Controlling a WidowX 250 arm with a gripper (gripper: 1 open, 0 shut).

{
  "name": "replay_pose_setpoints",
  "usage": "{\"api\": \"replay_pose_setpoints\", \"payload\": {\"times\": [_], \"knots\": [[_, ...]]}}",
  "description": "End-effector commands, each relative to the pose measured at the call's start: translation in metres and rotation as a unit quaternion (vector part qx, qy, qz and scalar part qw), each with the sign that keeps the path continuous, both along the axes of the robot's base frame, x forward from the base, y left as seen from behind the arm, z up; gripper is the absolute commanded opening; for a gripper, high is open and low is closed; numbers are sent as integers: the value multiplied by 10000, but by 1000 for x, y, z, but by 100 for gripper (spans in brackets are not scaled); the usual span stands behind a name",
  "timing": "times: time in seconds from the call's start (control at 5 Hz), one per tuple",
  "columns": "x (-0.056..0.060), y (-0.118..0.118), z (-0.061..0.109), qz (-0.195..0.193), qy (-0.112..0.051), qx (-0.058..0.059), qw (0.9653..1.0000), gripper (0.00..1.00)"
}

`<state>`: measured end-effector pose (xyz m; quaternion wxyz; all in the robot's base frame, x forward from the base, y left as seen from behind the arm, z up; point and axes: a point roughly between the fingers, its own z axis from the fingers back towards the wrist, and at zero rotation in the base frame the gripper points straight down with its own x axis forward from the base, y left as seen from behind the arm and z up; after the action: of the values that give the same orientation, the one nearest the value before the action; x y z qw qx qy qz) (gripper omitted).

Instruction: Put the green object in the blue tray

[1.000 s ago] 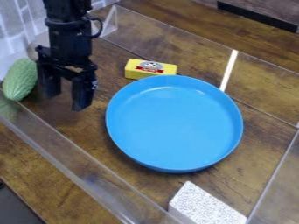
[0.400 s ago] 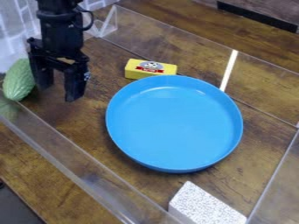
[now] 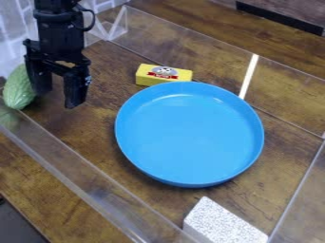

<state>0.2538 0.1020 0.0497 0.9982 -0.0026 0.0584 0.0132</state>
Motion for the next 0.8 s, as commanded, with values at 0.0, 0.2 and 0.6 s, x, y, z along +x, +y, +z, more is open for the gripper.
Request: {"api": "replay_pose_setpoints", "payload": {"times": [0.0,0.2,0.6], "knots": [[8,11,25,102,-415,194,9989,100],[8,14,28,134,-440,212,9987,100],[6,29,38,237,-556,310,9977,100]]}}
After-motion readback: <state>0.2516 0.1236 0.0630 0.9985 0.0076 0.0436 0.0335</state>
